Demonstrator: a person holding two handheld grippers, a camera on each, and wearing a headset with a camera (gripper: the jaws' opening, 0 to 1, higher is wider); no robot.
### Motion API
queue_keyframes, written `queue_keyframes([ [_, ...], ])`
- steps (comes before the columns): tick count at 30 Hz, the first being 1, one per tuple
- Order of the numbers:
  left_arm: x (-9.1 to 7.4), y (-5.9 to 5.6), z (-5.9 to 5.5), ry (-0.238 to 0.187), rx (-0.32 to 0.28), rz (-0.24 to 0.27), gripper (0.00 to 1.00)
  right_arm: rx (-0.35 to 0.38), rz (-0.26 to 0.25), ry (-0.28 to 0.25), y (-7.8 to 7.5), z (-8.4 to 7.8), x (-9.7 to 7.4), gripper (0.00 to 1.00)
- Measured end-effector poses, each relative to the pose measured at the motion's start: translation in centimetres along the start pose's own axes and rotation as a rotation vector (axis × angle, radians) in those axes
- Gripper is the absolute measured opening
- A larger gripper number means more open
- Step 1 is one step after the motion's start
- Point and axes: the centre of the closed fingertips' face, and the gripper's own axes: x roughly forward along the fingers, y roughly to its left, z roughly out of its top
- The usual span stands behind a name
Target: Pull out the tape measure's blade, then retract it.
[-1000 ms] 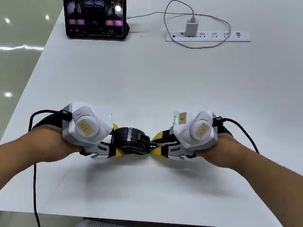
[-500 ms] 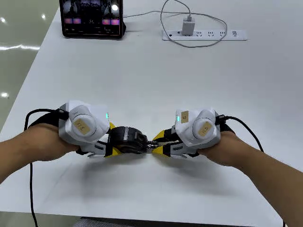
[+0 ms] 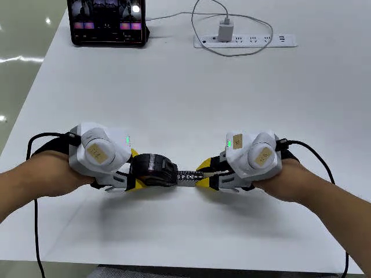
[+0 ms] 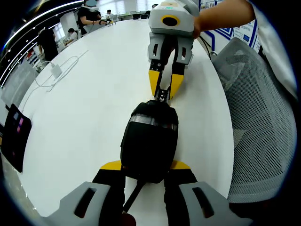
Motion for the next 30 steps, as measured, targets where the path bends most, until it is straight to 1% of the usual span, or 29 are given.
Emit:
queue_keyframes([
  [14,0.0,0.0,0.0,0.003,0.001,0.0,0.26,0.003,-0.011,0.019,0.0,-1.6,-1.8,0.1],
  [19,0.0,-0.1,0.0,0.005,0.002,0.0,0.26,0.019,-0.017,0.02,-0.1,-2.2,-2.4,0.1],
  [30,0.1,-0.1,0.0,0.006,0.005,0.0,0.26,0.027,-0.029,0.038,-0.2,-3.6,-3.9,0.1],
])
